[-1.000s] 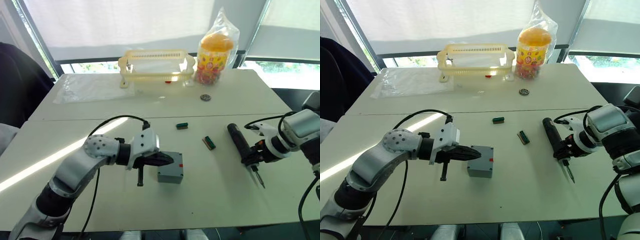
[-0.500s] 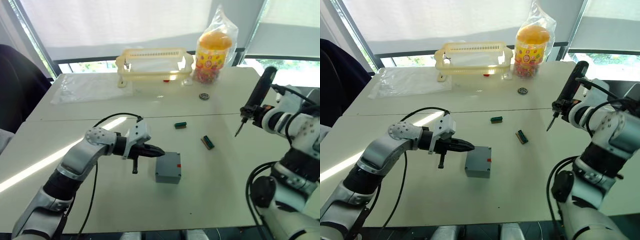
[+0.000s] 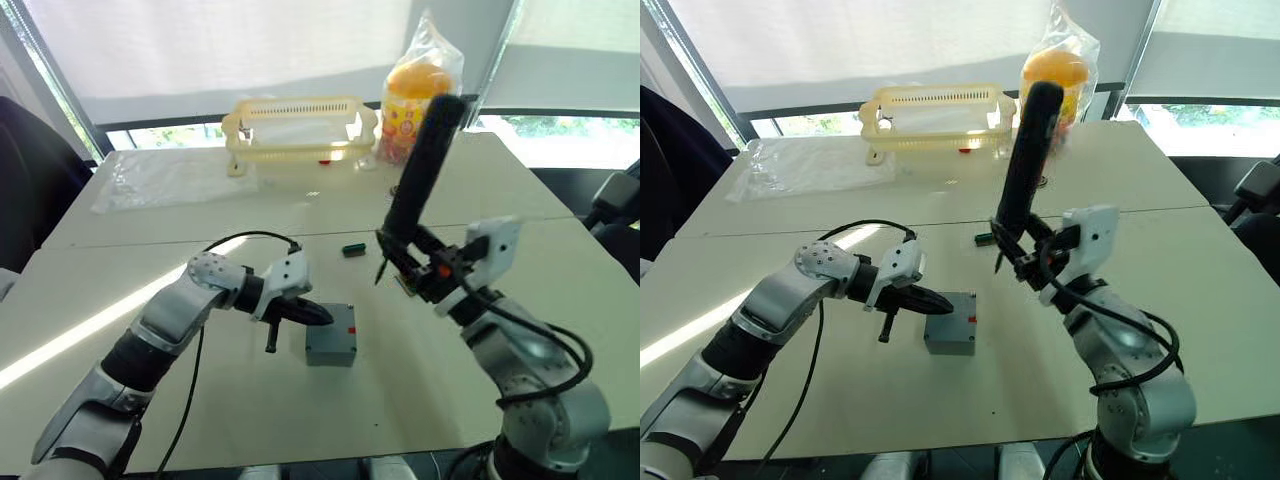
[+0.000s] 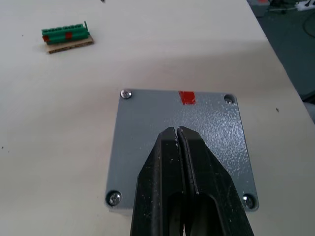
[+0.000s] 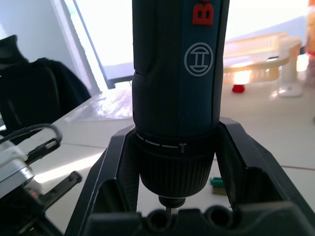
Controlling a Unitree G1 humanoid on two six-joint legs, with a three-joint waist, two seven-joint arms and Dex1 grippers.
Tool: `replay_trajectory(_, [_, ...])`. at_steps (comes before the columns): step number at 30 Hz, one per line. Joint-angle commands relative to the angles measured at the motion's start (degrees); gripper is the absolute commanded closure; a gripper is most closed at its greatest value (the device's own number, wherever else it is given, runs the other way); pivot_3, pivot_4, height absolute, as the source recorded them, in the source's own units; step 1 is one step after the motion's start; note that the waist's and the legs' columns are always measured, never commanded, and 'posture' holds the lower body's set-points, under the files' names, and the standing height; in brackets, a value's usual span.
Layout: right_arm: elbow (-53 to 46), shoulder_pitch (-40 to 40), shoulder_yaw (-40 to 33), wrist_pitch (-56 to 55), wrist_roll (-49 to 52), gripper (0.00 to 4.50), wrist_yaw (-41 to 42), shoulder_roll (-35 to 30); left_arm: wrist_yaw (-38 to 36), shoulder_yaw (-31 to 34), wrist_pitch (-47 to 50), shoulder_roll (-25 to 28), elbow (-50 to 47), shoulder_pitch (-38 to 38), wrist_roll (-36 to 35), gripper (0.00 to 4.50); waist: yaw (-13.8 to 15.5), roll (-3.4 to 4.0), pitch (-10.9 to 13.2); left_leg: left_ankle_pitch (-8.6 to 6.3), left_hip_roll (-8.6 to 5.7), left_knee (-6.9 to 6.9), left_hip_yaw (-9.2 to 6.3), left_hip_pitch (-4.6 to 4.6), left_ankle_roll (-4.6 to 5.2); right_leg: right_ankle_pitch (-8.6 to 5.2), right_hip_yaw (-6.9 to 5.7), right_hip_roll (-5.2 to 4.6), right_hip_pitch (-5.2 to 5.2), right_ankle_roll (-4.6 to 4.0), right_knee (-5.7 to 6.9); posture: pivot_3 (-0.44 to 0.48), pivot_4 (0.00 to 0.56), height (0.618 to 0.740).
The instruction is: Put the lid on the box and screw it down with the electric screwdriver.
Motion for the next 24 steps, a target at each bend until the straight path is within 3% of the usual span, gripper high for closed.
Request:
replay_trajectory(1, [-0.81,2.22,2.31,-8.06,1.54,2.72,1.34,0.13,1.27,-1.33,-2.51,-0.02,0.64,1.06,3.50,4.50,0.16,-0.09,-0.05,0.00,-0.01,0.00,-0.01,0.01,0.00,0.00,0.00,-0.02,0.03,0.00,-0.01,0.000,0.150,0.740])
replay_trajectory(8, [2.71,5.43,7.44,-15.18,-0.08,2.72,2.42,-2.80,2.42,-1.51,-2.38,-0.61,0.32,2.70,4.57,4.50,0.14,-0.10,-0.06,0.00,-0.01,-0.01,-0.02,0.08,-0.01,0.00,-0.02,-0.01,0.07,0.00,0.00,0.000,0.150,0.740])
replay_trajectory(24, [6.20,7.21,11.31,-22.23,-1.02,2.72,1.63,-5.85,2.45,-1.86,-1.66,0.37,-1.36,4.14,5.37,4.50,0.15,-0.14,-0.10,0.00,0.00,-0.03,-0.04,0.13,-0.01,0.00,-0.03,0.00,0.12,0.00,0.00,0.000,0.150,0.740])
